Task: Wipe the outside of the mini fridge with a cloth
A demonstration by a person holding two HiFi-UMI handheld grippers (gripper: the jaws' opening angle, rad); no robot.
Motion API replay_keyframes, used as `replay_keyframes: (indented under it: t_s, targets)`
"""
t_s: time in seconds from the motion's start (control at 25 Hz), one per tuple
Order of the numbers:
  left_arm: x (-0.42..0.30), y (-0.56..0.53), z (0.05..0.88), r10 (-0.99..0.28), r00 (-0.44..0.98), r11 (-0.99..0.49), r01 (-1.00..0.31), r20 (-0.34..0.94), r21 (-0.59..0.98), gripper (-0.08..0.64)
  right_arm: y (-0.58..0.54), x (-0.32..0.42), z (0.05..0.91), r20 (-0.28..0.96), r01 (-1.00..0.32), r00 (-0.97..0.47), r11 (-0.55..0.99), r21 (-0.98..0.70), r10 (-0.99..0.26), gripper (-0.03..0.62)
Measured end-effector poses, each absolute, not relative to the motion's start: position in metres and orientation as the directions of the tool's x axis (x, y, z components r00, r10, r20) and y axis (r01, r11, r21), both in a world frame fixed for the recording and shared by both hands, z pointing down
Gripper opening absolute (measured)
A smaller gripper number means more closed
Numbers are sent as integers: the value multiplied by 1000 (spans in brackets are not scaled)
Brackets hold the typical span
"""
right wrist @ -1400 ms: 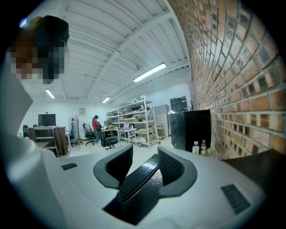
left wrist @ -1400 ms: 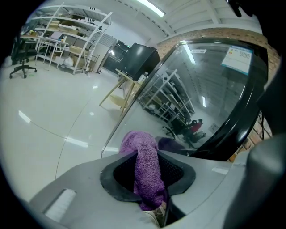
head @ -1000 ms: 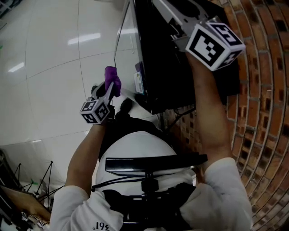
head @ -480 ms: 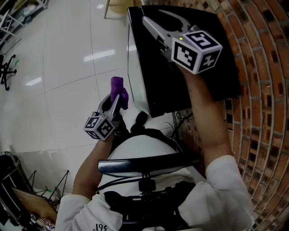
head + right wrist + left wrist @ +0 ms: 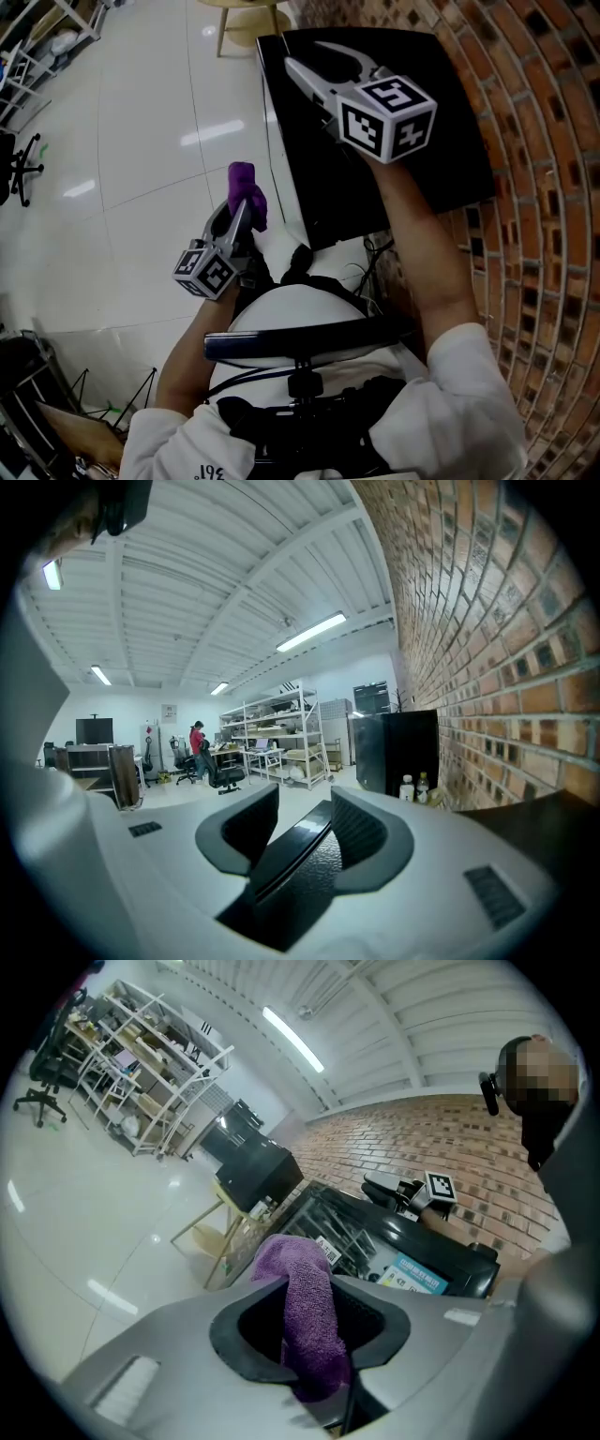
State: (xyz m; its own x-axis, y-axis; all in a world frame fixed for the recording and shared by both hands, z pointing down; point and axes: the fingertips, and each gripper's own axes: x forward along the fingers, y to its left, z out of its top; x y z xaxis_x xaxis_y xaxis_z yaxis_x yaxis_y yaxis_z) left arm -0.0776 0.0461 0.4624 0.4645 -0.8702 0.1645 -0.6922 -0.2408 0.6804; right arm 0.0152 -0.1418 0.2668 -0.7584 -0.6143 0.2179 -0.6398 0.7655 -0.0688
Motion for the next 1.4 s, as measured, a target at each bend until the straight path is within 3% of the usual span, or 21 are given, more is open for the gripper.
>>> replay_keyframes:
  t_s: [0.52, 1.0, 1.4]
  targets:
    - [-75, 14, 380, -827, 555, -375, -666, 93, 645, 109, -119, 35, 250, 197, -653, -751, 752, -85, -630, 166]
    - [-56, -21, 296, -732, 681, -570, -636, 30, 520, 109, -108, 68, 241, 197, -706, -704, 702, -90, -682, 166]
    - [-26, -56, 252, -580, 814, -731, -544, 46, 411, 110, -110, 98, 243, 223, -790, -609, 607, -86, -761, 166]
